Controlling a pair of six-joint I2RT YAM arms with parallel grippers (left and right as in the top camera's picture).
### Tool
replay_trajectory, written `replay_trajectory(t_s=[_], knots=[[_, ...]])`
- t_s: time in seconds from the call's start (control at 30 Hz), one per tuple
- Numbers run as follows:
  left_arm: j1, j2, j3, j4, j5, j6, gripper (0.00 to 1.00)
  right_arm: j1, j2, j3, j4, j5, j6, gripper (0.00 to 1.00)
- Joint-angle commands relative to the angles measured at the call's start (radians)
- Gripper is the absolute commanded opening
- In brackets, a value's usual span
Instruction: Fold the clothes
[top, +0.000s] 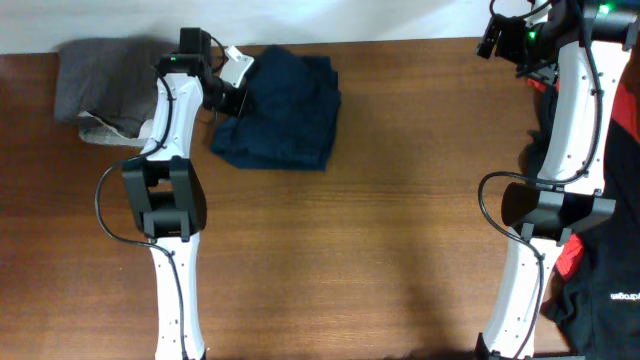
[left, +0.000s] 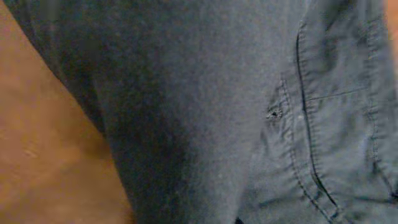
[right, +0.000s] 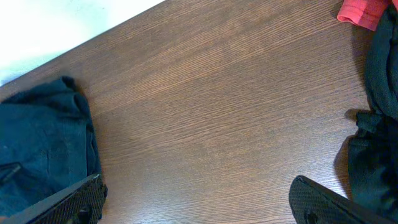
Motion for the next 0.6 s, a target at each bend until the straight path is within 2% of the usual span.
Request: replay_trajectory(t_s=[0.0, 0.2, 0.57], knots=[[0.002, 0.001, 0.150, -0.002, 0.010, -0.018, 0.00, 0.006, 0.005, -0.005, 0.000, -0.013, 0.008, 0.99], [0.013, 0.001, 0.278, -0.013, -0.086, -0.017, 0.00, 0.006, 0.005, -0.005, 0.000, -0.013, 0.008, 0.99], [0.063, 0.001, 0.299, -0.010, -0.132, -0.017, 0.00, 0.006, 0.005, -0.005, 0.000, -0.013, 0.008, 0.99]])
